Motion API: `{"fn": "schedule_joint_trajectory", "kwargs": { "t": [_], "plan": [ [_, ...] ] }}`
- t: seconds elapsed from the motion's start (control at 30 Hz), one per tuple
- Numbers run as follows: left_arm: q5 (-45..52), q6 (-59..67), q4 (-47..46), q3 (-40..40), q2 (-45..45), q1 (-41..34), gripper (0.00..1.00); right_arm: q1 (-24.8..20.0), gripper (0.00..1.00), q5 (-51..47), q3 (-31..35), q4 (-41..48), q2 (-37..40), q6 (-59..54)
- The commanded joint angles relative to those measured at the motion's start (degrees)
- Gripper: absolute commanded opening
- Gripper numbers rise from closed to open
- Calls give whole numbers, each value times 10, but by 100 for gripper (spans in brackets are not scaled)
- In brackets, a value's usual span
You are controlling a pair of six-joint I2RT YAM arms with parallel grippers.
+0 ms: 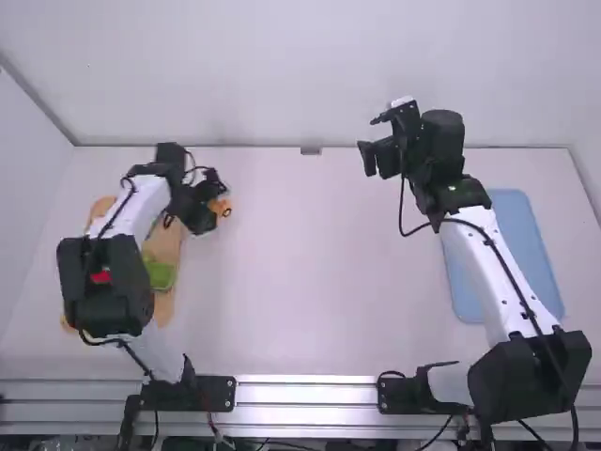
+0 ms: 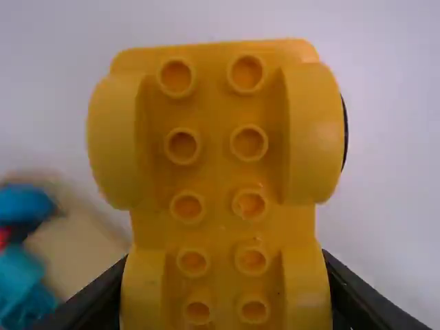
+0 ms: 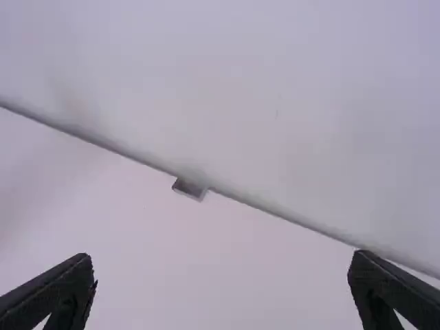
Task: Assemble lego blocks to make yellow taxi
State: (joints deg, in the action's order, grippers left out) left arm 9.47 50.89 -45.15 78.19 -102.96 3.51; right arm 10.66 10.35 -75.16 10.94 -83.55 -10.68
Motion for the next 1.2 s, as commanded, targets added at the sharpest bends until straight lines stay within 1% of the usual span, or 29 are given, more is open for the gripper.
{"fn": "schedule_joint_trajectory", "kwargs": {
  "t": [0.0,0.03,0.1,0.27,0.43,0.6,0.67,0.83,1.1,1.17],
  "plan": [
    [20,53,-7,-10,5,-78,39,-2,98,1,-20,3,-4,2],
    [24,63,-4,-14,5,-102,37,-2,98,1,-20,3,-4,2],
    [38,81,7,-24,5,-158,37,-1,98,1,-20,2,-4,2],
    [32,61,60,-55,3,-272,37,-2,98,1,-20,2,-4,2],
    [31,33,99,-65,-29,-336,36,-2,98,1,-19,2,-4,2],
    [11,2,124,-65,-63,-347,37,-2,98,2,-20,2,-4,2],
    [0,-5,134,-65,-77,-343,35,-2,98,1,-19,3,-4,2],
    [2,13,132,-65,-86,-347,36,-2,98,1,-19,2,-4,2],
    [-12,16,134,-65,-118,-346,33,-2,98,1,-19,2,-4,2],
    [-16,14,138,-65,-118,-346,35,-2,98,2,-19,2,-4,2]
  ]
}}
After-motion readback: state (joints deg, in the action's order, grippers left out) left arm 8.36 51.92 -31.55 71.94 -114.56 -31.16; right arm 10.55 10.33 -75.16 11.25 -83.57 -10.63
